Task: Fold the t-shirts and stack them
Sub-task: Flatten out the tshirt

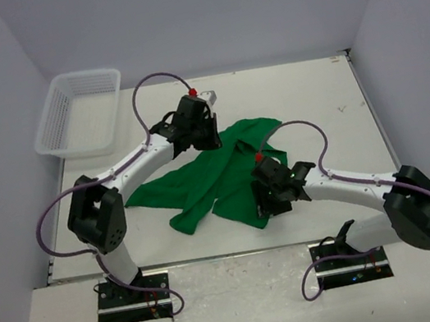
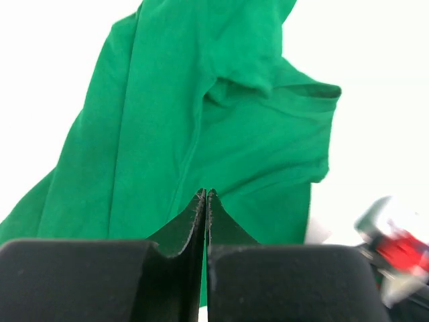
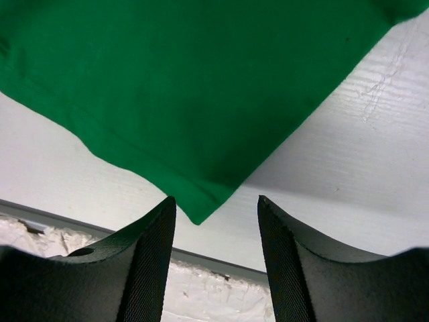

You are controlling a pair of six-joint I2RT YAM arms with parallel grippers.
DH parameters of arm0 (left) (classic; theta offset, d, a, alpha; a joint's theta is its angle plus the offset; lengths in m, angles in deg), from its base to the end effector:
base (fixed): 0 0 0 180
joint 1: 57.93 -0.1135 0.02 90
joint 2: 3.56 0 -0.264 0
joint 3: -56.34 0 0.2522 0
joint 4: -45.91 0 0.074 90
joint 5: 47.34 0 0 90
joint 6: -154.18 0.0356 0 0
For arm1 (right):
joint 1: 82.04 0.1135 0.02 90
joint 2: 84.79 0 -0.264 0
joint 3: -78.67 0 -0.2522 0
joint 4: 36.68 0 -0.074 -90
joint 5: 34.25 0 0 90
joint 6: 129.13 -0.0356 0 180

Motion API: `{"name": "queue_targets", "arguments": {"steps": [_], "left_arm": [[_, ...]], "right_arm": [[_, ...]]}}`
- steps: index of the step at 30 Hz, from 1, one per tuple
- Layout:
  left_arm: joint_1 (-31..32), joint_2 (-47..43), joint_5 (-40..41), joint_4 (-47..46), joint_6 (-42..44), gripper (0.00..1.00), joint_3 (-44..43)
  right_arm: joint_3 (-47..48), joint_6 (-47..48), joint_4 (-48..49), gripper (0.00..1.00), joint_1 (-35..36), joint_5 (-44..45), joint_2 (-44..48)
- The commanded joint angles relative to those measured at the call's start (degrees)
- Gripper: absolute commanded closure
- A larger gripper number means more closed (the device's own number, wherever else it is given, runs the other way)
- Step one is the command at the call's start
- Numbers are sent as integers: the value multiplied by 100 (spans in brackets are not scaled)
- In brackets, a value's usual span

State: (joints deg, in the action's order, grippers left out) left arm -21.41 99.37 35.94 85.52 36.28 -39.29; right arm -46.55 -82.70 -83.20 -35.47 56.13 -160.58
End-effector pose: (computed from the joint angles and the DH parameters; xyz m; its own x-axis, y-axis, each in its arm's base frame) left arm 0.3221 -0.2437 0.2589 -0.8253 0.0329 -0.5638 0.3045 0.8667 -0.3952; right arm 0.1600 0.1687 0.1777 -0.9596 -0.0111 -0.2811 -0.0870 0.9620 0.2590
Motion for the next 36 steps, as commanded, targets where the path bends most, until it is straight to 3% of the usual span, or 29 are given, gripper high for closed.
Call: {"name": "queue_targets", "arguments": {"steps": [1,15,23,26,30,34,36], "left_arm": [[-4,-510,171,149,48,100,-23],[-65,-994,224,281,136,100,346],[-197,-1311,233,342,197,100,522],[-232,-1416,241,360,241,100,601],[-285,-1530,259,369,276,100,803],[-303,-1636,294,333,285,100,1067],[-311,-1733,452,360,320,100,1251]], "right_arm": [[-190,-310,199,47,72,-3,20],[-428,-661,586,48,353,-179,-348],[-348,-1012,700,54,669,-135,-595],[-375,-1092,735,60,696,-74,-604],[-287,-1171,578,85,696,110,-630],[-191,-1171,385,100,696,286,-595],[11,-1154,183,100,696,610,-560]]}}
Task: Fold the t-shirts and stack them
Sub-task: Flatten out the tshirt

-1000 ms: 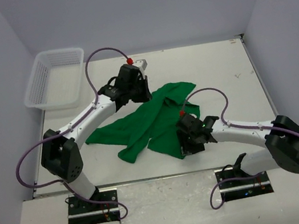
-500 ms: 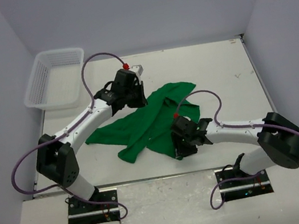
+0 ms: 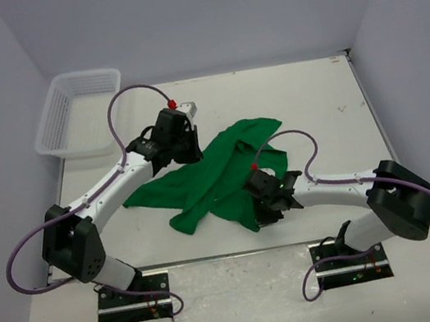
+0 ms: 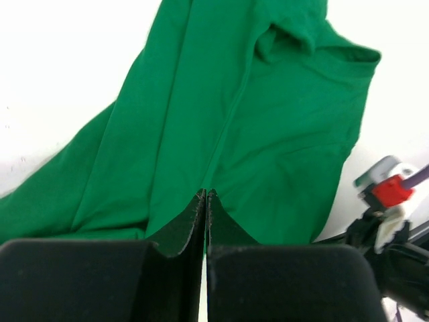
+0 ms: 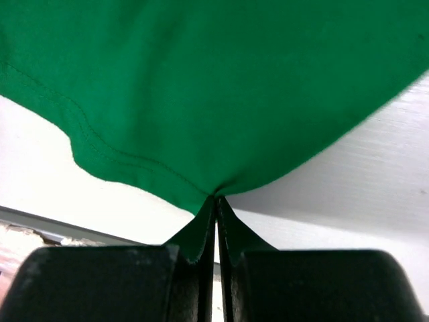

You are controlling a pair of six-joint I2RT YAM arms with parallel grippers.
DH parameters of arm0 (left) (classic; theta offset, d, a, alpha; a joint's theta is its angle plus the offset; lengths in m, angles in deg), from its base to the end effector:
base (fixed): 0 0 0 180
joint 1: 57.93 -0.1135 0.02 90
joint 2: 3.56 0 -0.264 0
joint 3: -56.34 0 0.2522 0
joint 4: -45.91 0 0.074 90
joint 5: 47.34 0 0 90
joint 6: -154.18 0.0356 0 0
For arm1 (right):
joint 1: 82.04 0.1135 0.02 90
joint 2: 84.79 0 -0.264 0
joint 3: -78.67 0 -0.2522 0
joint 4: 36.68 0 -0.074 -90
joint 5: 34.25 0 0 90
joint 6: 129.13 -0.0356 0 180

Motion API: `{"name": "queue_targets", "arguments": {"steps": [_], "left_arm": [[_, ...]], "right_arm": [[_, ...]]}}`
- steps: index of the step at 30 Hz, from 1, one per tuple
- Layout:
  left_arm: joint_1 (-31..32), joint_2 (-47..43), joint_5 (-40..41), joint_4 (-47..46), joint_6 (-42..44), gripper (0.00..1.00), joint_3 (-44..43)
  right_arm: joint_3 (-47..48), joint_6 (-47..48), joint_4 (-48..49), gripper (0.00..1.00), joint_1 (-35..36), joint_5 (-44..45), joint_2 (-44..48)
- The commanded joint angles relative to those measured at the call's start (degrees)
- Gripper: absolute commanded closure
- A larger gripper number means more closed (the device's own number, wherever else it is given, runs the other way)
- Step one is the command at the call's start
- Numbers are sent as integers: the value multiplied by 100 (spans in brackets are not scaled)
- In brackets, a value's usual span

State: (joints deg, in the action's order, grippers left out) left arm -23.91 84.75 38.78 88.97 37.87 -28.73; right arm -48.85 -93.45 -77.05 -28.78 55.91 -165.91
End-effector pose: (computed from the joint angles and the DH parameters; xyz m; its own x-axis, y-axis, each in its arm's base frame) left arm 0.2802 -0.1920 0.2840 -0.8017 0.0077 -0.5976 0.2695 0.8971 -0.3501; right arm 0.1436 0.1921 0.1511 -0.9762 0.0502 -0.2110 -0.0134 0.9571 0.2894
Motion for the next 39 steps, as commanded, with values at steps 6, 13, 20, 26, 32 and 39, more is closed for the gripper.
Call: {"name": "queue_targets", "arguments": {"steps": [6,13,20,26,32,39], "left_arm": [[-62,-604,599,23,161,100,776],[-62,-1158,950,268,29,100,1163],[-62,-1895,1688,910,99,100,1014],[-53,-2257,1900,1280,91,100,873],[-53,-2345,1417,1368,266,100,891],[-45,-2564,-57,1018,380,100,1075]], "right_arm": [[1127,431,-1108,100,27,1344,149],[3453,1538,-2101,100,10,2496,71],[5890,2610,-2744,100,-43,3138,-324],[8139,3568,-3157,100,-61,3464,-773],[10628,4718,-3509,100,-114,3552,-1379],[9963,5309,-2499,100,-114,3227,-669]]}}
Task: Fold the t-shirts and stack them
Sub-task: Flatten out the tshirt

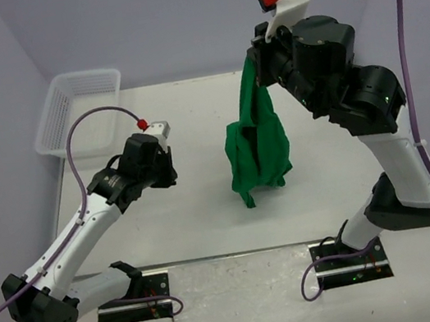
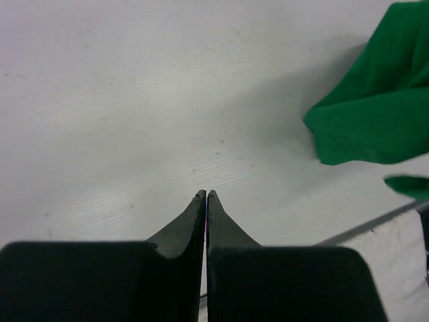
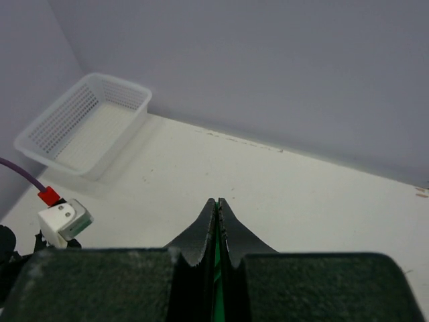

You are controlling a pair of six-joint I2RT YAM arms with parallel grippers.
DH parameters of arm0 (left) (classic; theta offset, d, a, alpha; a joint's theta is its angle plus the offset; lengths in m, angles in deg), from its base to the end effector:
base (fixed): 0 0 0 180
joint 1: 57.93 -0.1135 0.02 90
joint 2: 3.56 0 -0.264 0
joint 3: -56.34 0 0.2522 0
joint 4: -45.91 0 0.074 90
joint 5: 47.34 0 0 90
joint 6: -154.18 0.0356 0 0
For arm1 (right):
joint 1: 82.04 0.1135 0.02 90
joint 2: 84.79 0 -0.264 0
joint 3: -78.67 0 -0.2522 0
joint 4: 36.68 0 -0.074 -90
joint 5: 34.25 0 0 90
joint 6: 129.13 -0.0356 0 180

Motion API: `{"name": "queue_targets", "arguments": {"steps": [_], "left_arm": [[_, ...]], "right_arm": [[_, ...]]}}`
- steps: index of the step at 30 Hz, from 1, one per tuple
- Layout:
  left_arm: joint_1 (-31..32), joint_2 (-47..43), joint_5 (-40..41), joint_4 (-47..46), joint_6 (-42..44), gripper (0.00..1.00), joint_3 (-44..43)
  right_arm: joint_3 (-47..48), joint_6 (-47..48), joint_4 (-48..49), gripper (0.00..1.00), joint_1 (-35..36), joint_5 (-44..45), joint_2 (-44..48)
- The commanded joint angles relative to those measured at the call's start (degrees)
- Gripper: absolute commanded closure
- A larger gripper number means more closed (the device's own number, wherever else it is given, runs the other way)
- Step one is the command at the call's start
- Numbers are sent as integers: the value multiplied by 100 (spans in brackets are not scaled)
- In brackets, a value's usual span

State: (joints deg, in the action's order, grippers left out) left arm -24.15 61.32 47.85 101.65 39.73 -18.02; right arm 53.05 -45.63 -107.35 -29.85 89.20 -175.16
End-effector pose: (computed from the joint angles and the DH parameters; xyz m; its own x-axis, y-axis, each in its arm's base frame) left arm 0.1949 -0.1265 0.3150 -0.7543 0.0087 -0.6564 0.2082 0.9515 -0.2267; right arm 0.1597 0.1738 0.5922 -0.1073 0.0158 -0.9941 -0.3134 0.9484 0.0489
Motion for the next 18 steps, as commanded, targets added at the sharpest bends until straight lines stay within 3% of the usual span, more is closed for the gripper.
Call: {"name": "queue_targets", "arguments": {"steps": [1,5,7,13,18], "left_arm": [[-21,-283,-1629,-399,230,100,100],[-12,-415,-3074,-1662,-6,99,460],[32,-363,-3583,-2348,-235,88,688],[137,295,-4131,-3808,-578,68,1040],[190,718,-3851,-4847,-667,55,1112]], "right_arm": [[-245,536,566,100,-6,-163,274],[-219,571,593,100,2,-339,151],[-254,501,506,100,2,-401,72],[-298,246,321,100,-6,-655,81],[-228,158,145,100,-6,-691,124]]}}
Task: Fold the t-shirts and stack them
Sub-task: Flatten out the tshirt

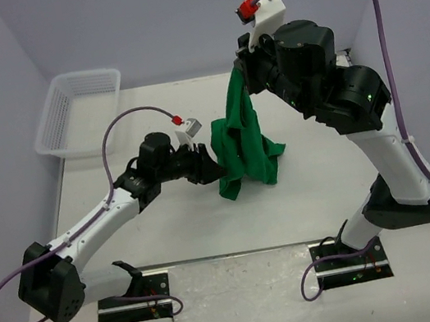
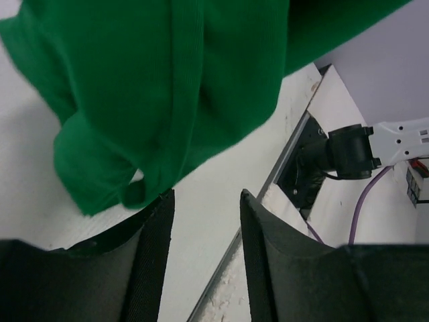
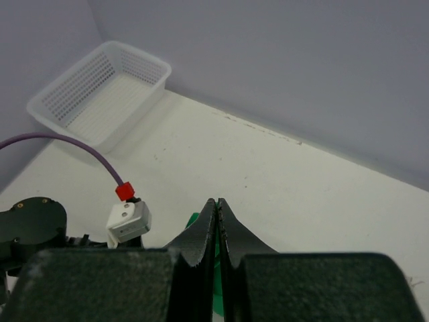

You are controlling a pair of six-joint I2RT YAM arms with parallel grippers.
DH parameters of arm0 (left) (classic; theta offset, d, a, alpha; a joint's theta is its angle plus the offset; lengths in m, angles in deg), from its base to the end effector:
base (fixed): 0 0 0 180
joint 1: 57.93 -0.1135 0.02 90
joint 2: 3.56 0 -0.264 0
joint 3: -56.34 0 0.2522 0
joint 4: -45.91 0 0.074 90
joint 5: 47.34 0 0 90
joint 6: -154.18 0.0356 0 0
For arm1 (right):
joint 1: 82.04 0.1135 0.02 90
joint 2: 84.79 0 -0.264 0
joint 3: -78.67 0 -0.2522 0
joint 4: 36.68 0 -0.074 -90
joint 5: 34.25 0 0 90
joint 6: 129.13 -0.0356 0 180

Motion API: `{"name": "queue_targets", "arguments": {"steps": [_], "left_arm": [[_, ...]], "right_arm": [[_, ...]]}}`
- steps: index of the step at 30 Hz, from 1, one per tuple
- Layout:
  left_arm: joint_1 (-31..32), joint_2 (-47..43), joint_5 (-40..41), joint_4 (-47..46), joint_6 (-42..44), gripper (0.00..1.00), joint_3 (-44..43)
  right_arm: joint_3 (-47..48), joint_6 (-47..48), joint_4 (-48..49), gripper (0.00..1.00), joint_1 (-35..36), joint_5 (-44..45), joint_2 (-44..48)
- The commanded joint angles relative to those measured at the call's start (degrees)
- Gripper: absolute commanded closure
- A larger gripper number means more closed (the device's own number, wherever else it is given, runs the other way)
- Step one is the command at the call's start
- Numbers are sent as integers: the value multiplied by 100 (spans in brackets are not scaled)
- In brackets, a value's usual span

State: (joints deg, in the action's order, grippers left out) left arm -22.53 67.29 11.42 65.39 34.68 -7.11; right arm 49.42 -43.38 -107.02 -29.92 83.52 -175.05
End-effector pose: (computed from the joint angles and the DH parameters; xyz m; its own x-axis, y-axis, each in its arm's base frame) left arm 0.2148 -0.1753 0.2832 -0.7503 0.0167 -0.6609 0.5778 0.5023 -0.6433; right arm 0.1662 0.1866 0.5789 -0.1356 -0.0675 -0.9885 -0.4076 0.9131 -0.0065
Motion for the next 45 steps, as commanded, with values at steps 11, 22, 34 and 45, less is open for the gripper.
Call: {"name": "queue_targets", "arguments": {"steps": [11,22,34,45], "left_arm": [[81,1036,618,-616,295,51,-709],[319,464,2281,281,225,63,-436],[371,1361,1903,53,199,64,-796],[415,422,2711,623,146,44,-577]], "right_arm": [[56,-120,-2,100,0,-167,272],[4,-190,-11,100,0,-360,386],[-84,-225,-46,100,0,-378,536],[-102,-190,-29,100,0,-386,465]]}}
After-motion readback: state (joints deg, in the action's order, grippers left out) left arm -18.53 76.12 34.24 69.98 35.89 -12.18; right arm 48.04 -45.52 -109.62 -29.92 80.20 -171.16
